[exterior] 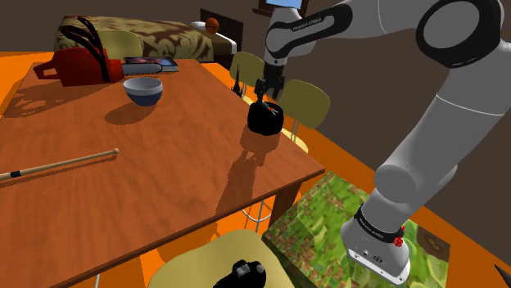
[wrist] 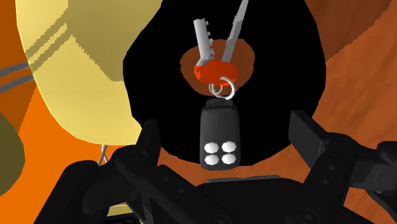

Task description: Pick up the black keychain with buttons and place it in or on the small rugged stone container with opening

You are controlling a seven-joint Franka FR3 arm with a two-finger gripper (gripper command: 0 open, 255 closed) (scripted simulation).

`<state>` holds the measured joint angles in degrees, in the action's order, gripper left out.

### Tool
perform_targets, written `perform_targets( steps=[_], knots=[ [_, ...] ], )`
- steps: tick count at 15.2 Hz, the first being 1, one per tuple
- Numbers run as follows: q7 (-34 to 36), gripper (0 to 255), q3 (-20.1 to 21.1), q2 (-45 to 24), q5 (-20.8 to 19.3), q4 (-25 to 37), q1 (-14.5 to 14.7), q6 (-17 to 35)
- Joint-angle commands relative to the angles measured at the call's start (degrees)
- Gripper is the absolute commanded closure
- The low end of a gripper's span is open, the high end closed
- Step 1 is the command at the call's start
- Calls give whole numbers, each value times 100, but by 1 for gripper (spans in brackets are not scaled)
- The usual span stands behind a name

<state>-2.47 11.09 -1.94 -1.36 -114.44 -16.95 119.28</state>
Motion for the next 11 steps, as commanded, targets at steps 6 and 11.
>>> perform_targets(
  steps=[6,11],
  knots=[
    [-36,0,-2,187,46,425,-5,-609],
    [-36,0,-2,186,46,425,-5,-609]
  ],
)
